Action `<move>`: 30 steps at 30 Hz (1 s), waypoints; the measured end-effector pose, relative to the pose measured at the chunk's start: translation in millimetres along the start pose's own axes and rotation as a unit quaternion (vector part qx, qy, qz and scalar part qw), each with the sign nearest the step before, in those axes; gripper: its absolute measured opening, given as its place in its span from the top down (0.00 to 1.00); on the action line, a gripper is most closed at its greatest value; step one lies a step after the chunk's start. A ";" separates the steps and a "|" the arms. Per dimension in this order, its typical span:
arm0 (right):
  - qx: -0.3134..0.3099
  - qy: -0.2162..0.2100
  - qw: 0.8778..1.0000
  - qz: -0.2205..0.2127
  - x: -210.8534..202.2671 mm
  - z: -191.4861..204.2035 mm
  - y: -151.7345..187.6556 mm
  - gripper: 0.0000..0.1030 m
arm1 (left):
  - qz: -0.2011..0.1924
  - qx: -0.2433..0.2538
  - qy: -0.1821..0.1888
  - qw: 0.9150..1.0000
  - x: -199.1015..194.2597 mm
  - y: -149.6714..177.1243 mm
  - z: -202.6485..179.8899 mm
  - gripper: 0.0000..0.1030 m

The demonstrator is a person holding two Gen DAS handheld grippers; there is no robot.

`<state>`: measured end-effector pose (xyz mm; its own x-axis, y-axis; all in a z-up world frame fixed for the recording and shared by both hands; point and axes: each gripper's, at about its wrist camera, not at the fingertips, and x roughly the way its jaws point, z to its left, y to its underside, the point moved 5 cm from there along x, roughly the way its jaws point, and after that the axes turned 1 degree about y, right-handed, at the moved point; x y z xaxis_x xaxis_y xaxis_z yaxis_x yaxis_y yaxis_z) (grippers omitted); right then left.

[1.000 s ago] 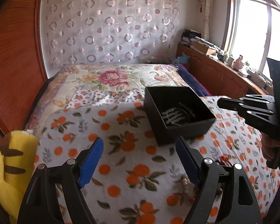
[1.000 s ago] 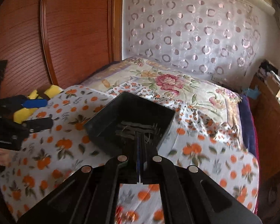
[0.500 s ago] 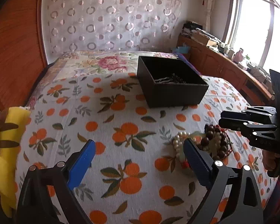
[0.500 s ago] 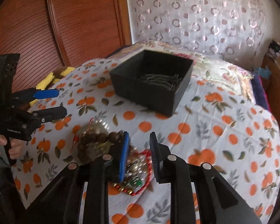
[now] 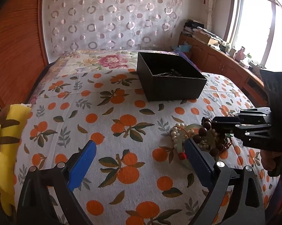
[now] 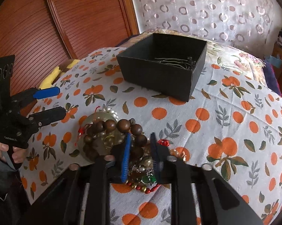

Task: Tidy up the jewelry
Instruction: 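Grasp the dark bead bracelet from the plate with the right gripper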

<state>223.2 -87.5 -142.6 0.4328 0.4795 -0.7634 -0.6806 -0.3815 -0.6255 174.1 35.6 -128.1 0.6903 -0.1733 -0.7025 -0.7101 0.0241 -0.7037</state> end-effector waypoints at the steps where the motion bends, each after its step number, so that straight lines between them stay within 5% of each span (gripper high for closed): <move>1: 0.000 -0.001 1.000 -0.003 -2.7 0.8 0.0 0.85 | 0.000 -0.001 0.000 1.000 -1.0 0.4 -0.2 0.11; 17: -0.040 0.019 0.992 -0.122 -93.0 32.5 -23.6 0.86 | -0.012 0.006 0.013 1.000 -26.4 21.3 -28.9 0.11; 30: -0.016 0.068 0.988 -0.135 -123.2 -7.1 -12.0 0.86 | 0.025 0.040 0.033 0.998 10.7 12.2 -59.2 0.11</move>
<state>182.3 -147.6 -42.2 0.6739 0.4568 -0.5806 -0.5108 -0.2797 -0.8129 164.6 -24.2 -137.9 0.6411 -0.2340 -0.7309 -0.7291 0.1117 -0.6753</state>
